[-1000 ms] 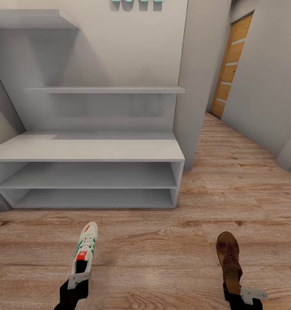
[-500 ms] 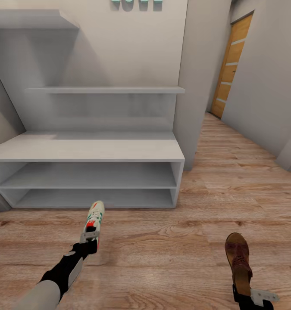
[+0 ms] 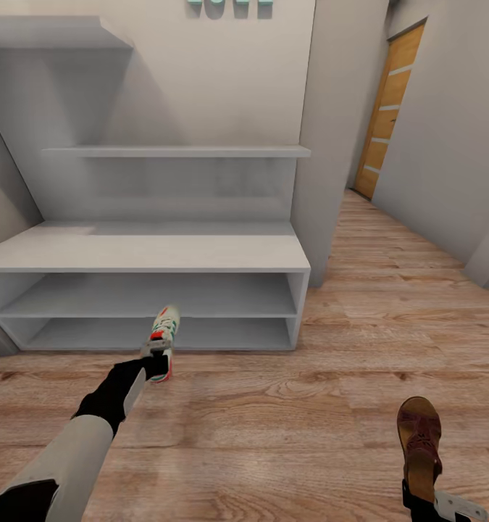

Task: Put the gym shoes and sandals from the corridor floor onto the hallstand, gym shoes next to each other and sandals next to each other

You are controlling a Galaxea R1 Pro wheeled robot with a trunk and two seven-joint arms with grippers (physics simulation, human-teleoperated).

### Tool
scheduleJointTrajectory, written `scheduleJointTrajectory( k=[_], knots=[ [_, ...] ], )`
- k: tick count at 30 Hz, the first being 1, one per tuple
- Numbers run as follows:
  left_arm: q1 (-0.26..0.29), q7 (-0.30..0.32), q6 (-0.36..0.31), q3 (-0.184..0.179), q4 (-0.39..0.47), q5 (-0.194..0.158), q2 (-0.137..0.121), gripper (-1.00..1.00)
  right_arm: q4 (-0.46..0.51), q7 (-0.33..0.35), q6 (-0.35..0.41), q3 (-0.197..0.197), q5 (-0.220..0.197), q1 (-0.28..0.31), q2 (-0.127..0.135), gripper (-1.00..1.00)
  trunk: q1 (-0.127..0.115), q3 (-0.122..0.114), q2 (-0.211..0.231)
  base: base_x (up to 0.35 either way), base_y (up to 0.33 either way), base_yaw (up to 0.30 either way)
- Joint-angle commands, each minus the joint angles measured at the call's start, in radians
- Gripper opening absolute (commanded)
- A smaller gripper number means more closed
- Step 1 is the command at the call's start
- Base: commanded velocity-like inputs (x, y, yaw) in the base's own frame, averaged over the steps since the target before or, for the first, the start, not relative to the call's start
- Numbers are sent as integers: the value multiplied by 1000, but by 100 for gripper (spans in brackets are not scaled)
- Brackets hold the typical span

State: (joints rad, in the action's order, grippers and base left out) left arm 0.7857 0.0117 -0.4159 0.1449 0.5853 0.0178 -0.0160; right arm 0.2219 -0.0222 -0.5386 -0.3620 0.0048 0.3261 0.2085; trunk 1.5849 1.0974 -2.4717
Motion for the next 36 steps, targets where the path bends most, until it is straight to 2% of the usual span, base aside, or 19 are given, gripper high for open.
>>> scheduleJointTrajectory(
  k=[1,10,14,16,18,23,26,36],
  knots=[
    [0,0,-9,2,13,2,0,-100,-1,-1,-2,0,-2,1,0,-100,0,1,0,0,0,0],
    [0,2,-17,1,52,2,0,-100,-1,-1,-2,0,-2,1,0,-100,0,2,0,0,0,0],
    [0,2,-17,0,66,2,2,-100,-1,-1,-2,0,-2,1,0,-100,15,19,-28,0,0,0],
    [0,2,-17,-2,69,2,2,-100,-1,-1,-2,0,-2,1,0,-100,16,30,-29,0,0,0],
    [0,2,-18,-8,73,2,2,-100,-1,-1,-2,0,-3,1,0,-100,17,41,-29,0,0,0],
    [-2,2,-18,-59,92,2,0,-100,0,-1,-3,0,-3,1,0,-100,17,43,-29,0,0,0],
    [-3,2,-18,-75,94,2,-1,-100,0,-1,-4,1,-2,1,0,-100,17,44,-29,7,0,0],
    [-6,2,-16,-79,94,-6,-2,-100,0,0,-3,1,-2,1,2,-100,17,44,-29,243,0,0]
  ],
)
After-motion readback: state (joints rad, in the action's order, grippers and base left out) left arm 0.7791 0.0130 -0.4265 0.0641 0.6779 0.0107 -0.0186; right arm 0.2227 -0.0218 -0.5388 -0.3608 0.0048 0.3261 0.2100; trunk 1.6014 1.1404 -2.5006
